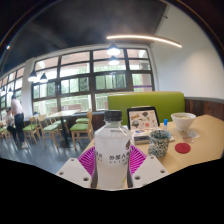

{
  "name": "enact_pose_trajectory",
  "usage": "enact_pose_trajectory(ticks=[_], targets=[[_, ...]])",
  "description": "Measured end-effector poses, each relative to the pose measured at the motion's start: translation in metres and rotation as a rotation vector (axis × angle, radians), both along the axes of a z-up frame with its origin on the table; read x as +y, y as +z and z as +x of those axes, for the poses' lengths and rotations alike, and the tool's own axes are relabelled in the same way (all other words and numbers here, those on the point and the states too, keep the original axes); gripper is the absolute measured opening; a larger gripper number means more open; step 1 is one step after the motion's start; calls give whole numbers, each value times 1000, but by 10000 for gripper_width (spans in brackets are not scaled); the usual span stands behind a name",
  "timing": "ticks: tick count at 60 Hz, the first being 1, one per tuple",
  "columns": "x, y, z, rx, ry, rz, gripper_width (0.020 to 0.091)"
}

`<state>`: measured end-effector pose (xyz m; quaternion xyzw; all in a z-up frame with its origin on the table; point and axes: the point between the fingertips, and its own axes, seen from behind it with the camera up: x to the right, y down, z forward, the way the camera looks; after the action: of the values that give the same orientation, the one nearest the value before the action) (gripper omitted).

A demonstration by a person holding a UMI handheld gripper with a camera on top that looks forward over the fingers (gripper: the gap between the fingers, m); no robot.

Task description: Pour water

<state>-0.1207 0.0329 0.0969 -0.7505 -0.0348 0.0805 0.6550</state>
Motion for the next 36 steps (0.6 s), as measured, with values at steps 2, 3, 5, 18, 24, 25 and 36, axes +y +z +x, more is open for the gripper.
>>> enact_pose_trajectory(ticks=[2,3,5,18,24,25,36], targets=[[8,10,-3,42,7,-7,398],[14,14,-4,68,14,-8,399],[26,22,-5,132,22,-12,400],[81,96,24,942,22,14,404],[111,88,61,1452,19,5,410],[120,84,65,1533,18,1,410],[117,75,75,1974,4,-80,411]])
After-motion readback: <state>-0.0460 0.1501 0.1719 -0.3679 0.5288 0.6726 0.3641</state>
